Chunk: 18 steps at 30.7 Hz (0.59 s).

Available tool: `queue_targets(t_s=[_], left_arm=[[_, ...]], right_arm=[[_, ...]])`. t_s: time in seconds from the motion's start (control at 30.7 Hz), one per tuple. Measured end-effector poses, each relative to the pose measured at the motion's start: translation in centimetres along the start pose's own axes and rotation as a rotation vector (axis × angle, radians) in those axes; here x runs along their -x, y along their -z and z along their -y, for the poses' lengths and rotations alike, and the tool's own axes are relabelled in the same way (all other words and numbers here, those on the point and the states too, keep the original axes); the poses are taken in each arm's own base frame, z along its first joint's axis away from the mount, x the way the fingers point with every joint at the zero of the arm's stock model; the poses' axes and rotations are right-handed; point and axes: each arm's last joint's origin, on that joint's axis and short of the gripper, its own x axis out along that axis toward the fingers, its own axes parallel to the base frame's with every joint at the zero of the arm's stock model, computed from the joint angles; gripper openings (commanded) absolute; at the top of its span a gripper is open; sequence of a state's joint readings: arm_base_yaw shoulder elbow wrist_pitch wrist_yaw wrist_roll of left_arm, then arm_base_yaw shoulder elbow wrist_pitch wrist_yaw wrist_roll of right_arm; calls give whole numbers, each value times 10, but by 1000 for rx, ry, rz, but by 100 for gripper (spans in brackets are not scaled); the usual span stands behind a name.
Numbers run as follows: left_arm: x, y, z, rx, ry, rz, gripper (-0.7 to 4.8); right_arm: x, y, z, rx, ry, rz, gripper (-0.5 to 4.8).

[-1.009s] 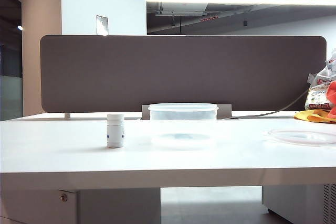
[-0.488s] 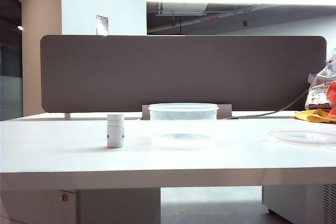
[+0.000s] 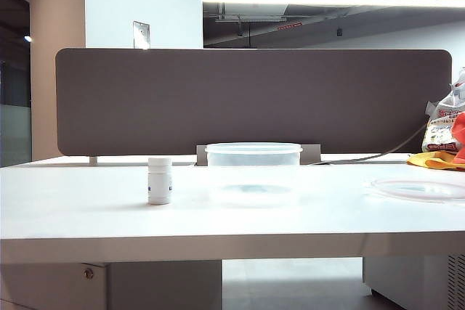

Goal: Remove the lid of the round box, pick up the small white medicine bottle inside, and place it on the table.

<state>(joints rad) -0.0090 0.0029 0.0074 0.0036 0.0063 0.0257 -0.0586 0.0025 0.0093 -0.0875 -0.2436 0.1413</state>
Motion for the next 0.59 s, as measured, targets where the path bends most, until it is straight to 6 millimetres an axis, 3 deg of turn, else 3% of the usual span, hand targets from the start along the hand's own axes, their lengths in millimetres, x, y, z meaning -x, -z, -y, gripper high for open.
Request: queue_targets(t_s=[0.29, 0.59], left_arm=[[0, 0, 0, 0, 0, 0, 58], [0, 0, 0, 0, 0, 0, 58]], right_arm=[[0, 0, 0, 135, 61, 3, -5], [-2, 4, -8, 149, 150, -16, -5]])
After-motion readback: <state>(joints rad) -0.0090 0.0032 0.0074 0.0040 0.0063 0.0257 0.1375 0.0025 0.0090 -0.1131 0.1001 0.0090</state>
